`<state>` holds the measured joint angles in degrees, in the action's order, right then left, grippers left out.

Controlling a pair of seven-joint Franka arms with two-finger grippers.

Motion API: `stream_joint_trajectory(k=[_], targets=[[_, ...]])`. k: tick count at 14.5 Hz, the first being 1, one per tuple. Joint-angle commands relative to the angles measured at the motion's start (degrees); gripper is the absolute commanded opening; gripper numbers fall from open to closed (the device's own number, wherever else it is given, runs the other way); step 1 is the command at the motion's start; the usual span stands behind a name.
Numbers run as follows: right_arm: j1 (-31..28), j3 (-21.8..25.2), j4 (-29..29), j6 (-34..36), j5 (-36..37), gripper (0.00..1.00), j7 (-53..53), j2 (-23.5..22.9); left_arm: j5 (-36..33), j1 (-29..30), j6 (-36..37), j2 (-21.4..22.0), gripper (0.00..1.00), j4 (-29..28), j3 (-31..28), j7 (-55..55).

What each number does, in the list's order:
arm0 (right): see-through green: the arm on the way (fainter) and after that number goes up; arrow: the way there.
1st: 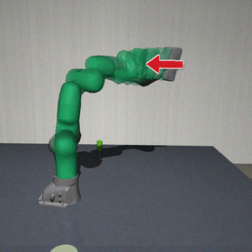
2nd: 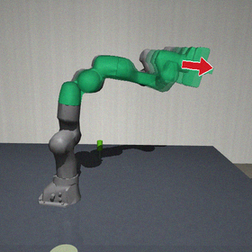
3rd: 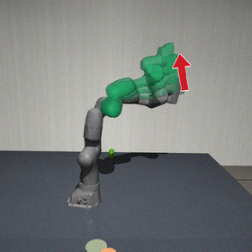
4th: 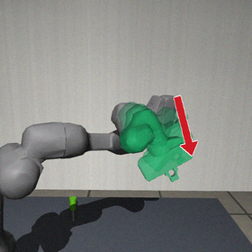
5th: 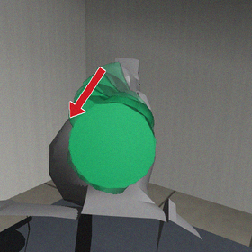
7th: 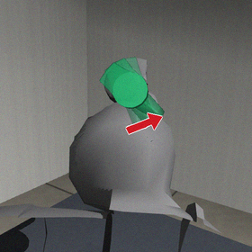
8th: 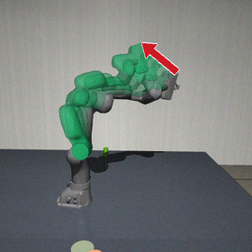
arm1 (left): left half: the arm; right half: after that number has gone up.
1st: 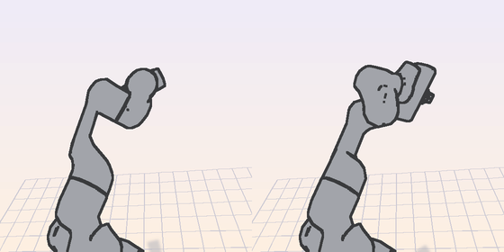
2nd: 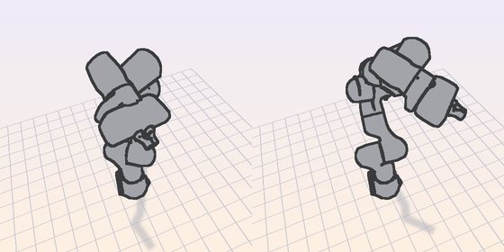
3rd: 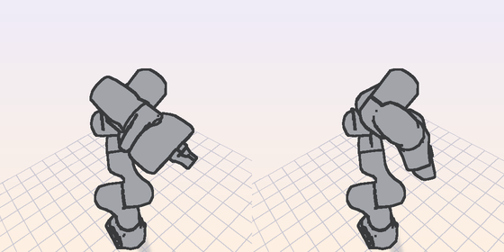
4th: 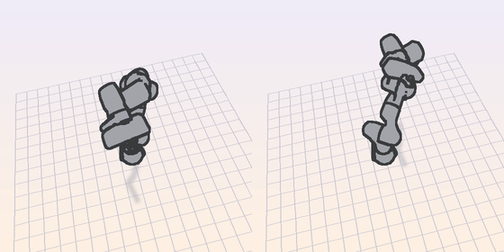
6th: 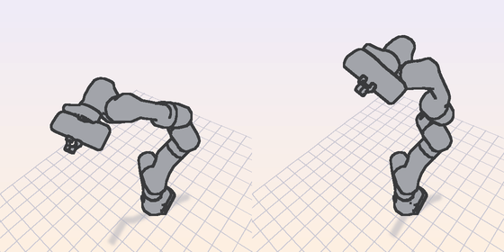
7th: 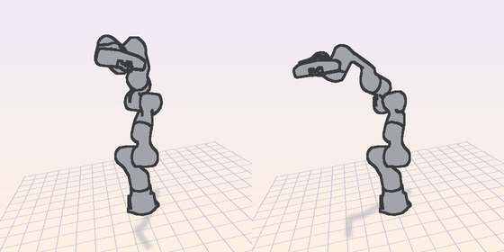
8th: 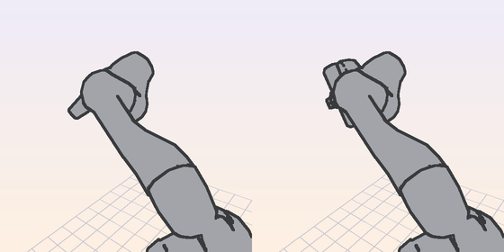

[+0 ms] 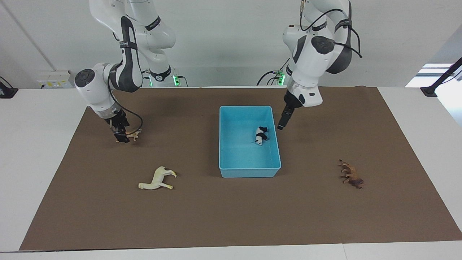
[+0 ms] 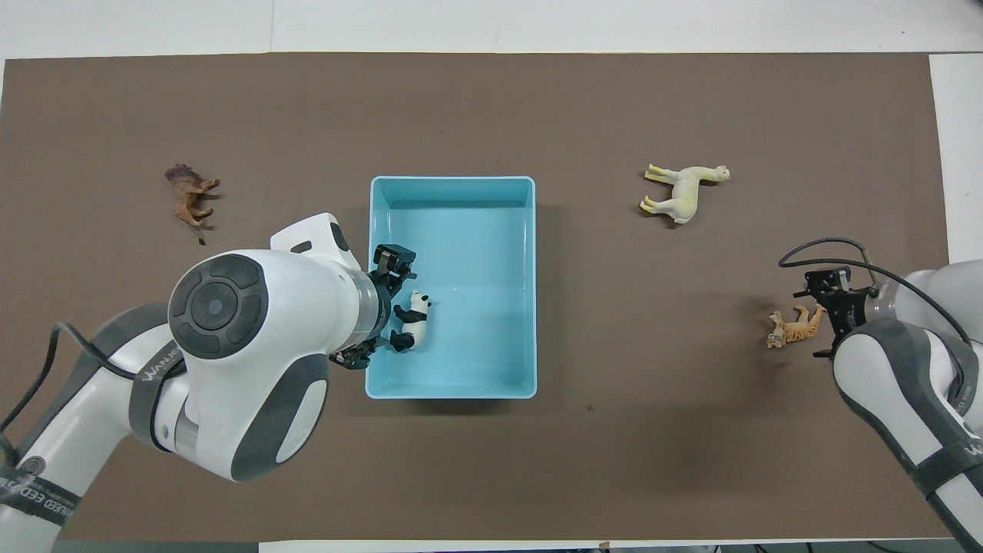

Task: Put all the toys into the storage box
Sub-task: 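Release the panda and move the left gripper to the brown horse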

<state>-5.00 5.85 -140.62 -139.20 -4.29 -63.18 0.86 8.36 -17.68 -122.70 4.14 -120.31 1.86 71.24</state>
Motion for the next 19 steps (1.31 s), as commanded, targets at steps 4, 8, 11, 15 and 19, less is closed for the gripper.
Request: stream_joint_trajectory(k=[4,8,11,15,19], targets=[[-1.5,-0.3,-3.4,-2.3,-0.9,0.99,3.6,0.4,-5.2,16.4,2.9,-2.7,1.00,5.9,0.4,-29.4],[-1.5,-0.3,-4.0,-3.1,-0.9,0.43,6.7,0.6,-6.0,24.0,2.3,-13.5,1.00,17.0,0.3,-48.6],[-2.3,-0.3,-4.0,-3.2,-0.9,0.00,10.1,0.6,-9.9,24.5,-2.0,-20.8,1.00,22.4,0.4,-52.3],[0.4,-0.6,4.4,2.7,-0.8,0.00,11.2,-0.1,-10.2,23.6,-5.6,-32.8,1.00,32.1,1.0,-56.2],[5.4,-0.8,22.7,15.5,-1.2,0.00,9.1,-3.9,-10.4,22.5,-7.0,-36.1,1.00,33.2,1.1,-65.9]])
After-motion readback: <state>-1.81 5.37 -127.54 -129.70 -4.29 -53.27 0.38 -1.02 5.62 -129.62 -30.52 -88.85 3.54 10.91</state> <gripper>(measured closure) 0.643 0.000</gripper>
